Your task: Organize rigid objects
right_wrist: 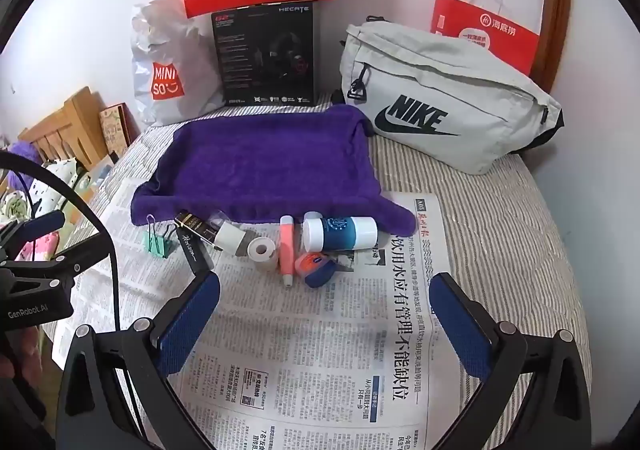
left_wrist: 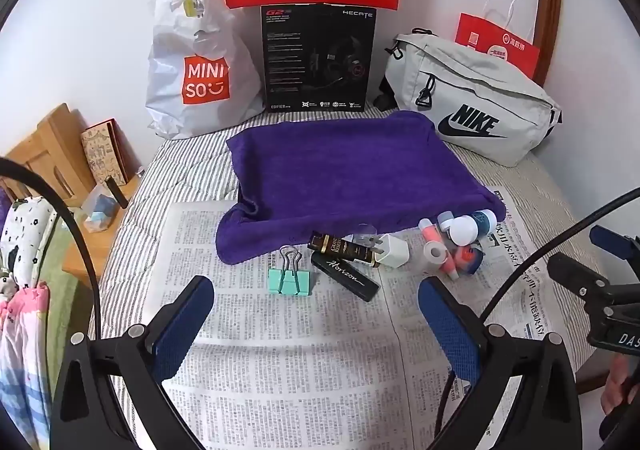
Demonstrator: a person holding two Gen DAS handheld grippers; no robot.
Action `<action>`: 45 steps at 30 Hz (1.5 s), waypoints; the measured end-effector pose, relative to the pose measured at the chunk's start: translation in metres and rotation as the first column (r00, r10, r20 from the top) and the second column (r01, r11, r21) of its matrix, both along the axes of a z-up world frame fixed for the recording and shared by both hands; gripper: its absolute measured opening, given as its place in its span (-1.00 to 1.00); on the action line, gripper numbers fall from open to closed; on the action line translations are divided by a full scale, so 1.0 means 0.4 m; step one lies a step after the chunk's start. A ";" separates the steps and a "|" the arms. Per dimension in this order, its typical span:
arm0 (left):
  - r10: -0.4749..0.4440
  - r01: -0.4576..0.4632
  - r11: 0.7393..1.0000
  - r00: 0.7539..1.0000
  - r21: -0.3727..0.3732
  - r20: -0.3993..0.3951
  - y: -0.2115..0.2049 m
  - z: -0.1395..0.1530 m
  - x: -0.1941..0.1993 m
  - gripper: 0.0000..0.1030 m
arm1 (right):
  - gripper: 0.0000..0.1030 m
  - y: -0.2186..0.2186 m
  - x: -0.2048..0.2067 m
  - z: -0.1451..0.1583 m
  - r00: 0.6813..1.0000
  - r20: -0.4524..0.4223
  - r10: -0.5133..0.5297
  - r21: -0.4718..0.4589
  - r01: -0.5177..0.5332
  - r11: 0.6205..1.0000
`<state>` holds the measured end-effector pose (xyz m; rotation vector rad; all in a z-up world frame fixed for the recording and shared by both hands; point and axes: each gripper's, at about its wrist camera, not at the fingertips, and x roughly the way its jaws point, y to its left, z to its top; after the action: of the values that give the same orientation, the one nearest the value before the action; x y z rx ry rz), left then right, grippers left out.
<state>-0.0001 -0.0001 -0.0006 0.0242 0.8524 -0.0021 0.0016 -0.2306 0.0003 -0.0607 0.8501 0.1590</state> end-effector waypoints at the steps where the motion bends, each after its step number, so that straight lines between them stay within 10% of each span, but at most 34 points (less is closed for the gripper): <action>1: 0.004 -0.004 1.000 1.000 0.006 0.001 0.000 -0.001 -0.001 1.00 | 1.00 -0.001 -0.001 -0.001 1.000 -0.001 -0.002 0.000 0.002 1.000; 45: -0.002 0.001 0.999 0.999 0.037 0.040 -0.004 0.039 -0.035 1.00 | 1.00 -0.032 -0.019 0.044 0.999 0.030 -0.031 0.003 0.031 1.000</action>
<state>-0.0143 -0.0018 0.0152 0.0593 0.8120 0.0125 -0.0060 -0.2434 0.0179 -0.0478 0.8208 0.1295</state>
